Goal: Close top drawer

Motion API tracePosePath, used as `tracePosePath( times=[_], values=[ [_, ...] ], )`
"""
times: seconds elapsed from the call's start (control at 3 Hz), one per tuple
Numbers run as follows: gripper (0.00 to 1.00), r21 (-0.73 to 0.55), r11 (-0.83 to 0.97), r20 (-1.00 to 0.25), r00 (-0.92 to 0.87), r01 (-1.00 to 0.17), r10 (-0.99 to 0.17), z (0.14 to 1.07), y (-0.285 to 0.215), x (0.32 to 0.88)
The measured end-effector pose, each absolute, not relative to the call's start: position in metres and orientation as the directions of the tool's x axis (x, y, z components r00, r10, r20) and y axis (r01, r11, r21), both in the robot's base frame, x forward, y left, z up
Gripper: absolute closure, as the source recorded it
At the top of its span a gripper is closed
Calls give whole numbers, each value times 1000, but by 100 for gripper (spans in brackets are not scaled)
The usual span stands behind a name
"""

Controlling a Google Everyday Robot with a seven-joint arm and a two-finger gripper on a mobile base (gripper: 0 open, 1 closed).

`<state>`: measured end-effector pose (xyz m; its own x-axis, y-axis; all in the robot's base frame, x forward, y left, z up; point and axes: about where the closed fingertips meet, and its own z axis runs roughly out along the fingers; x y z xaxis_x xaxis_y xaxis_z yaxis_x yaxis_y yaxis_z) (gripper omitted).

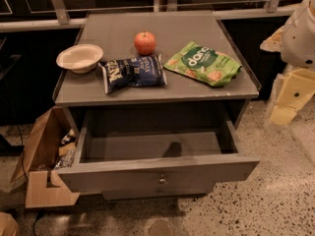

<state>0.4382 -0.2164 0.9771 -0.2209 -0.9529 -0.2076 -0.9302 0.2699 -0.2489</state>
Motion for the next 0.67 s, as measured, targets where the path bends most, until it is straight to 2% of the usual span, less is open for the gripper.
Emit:
tracePosePath(
  times=[0.33,0.67],
  values=[
    [0,-249,270,-208,-221,-930,-953,977,-216,438],
    [15,-249,270,-208,-221,-930,-953,977,-216,438]
  ],
)
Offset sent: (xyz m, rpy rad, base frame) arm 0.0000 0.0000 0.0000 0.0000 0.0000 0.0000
